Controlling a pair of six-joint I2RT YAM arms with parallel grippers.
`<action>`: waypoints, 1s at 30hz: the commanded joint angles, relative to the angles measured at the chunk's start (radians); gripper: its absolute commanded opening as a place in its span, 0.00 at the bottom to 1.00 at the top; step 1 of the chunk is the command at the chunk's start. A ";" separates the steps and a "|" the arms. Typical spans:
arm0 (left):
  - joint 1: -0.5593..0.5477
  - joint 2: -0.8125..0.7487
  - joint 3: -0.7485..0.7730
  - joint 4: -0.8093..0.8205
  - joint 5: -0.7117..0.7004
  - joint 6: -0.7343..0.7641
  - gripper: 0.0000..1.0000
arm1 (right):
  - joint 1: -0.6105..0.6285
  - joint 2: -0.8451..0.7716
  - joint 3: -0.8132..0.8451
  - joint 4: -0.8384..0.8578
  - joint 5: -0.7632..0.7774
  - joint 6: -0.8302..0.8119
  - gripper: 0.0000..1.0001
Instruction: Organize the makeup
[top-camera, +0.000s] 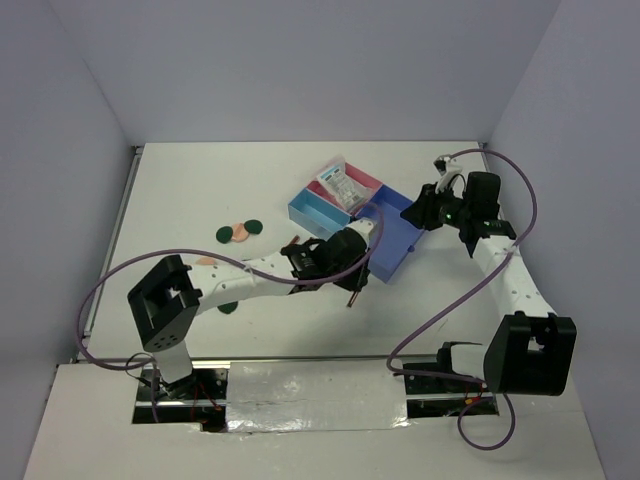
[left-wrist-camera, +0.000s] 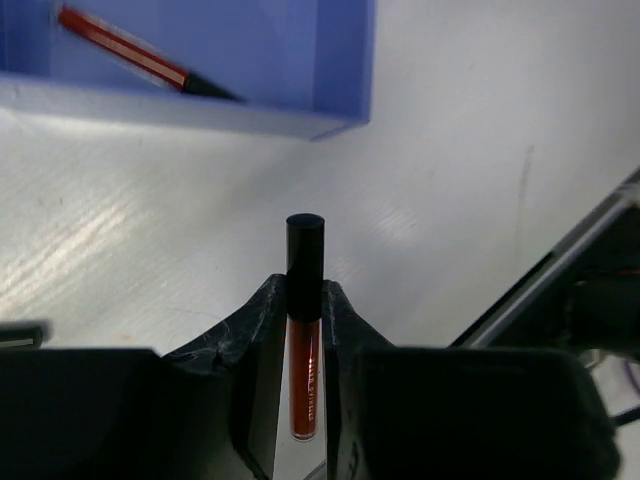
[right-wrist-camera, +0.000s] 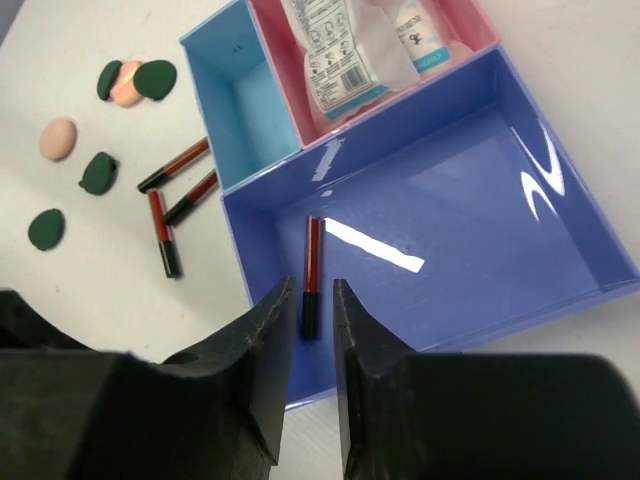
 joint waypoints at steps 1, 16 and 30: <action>0.056 -0.082 0.002 0.186 0.118 -0.006 0.00 | -0.030 -0.028 0.016 0.047 -0.023 0.028 0.24; 0.211 0.180 0.181 0.546 0.418 -0.175 0.01 | -0.042 -0.025 0.005 0.060 -0.025 0.036 0.22; 0.271 0.364 0.377 0.391 0.344 -0.135 0.20 | -0.044 -0.024 0.002 0.061 -0.042 0.036 0.25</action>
